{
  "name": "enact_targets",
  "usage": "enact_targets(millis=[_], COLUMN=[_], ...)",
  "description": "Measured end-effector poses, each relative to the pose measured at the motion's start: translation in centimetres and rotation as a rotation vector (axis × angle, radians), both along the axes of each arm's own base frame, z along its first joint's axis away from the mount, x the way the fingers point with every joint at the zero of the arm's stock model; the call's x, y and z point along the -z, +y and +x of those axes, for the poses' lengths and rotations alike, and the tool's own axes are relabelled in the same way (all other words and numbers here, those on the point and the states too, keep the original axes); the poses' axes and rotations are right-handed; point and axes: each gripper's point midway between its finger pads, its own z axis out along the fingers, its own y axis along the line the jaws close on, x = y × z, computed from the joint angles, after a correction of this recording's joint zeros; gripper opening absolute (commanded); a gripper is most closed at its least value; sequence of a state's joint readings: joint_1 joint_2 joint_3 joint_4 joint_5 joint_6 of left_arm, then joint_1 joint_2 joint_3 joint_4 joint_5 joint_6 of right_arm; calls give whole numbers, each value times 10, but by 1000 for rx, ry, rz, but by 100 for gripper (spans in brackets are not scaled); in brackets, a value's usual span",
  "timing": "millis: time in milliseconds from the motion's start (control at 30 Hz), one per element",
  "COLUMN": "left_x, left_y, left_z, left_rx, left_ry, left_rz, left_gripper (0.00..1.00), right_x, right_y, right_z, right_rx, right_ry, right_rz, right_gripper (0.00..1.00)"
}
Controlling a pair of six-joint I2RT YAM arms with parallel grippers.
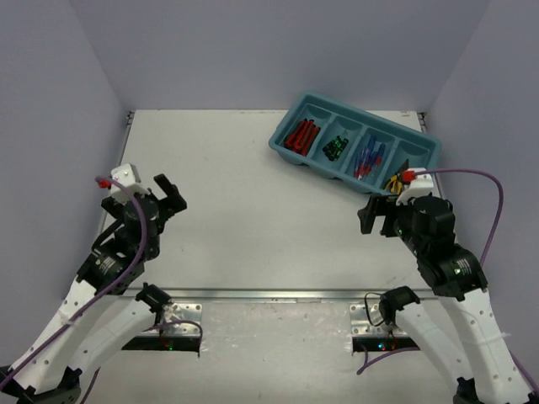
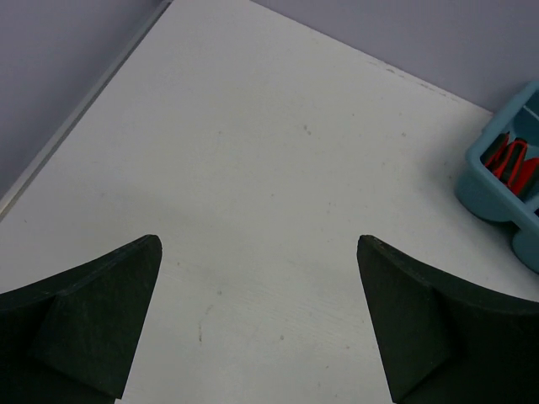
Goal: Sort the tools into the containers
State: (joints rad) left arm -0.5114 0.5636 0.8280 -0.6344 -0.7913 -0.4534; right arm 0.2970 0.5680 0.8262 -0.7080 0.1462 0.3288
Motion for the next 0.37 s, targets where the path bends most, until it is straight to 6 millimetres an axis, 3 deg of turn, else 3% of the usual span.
enact_targets(millis=[200, 367], left_x=[-7, 2], left_y=[10, 8], left_z=[-20, -20], left_rx=[9, 20], left_ry=[-101, -92], left_rz=[-57, -55], left_gripper=[100, 100], right_x=[27, 37], right_y=[-8, -12], right_z=[-16, -19], right_rx=[15, 25], right_ry=[23, 32], right_rz=[-18, -28], right_gripper=[99, 99])
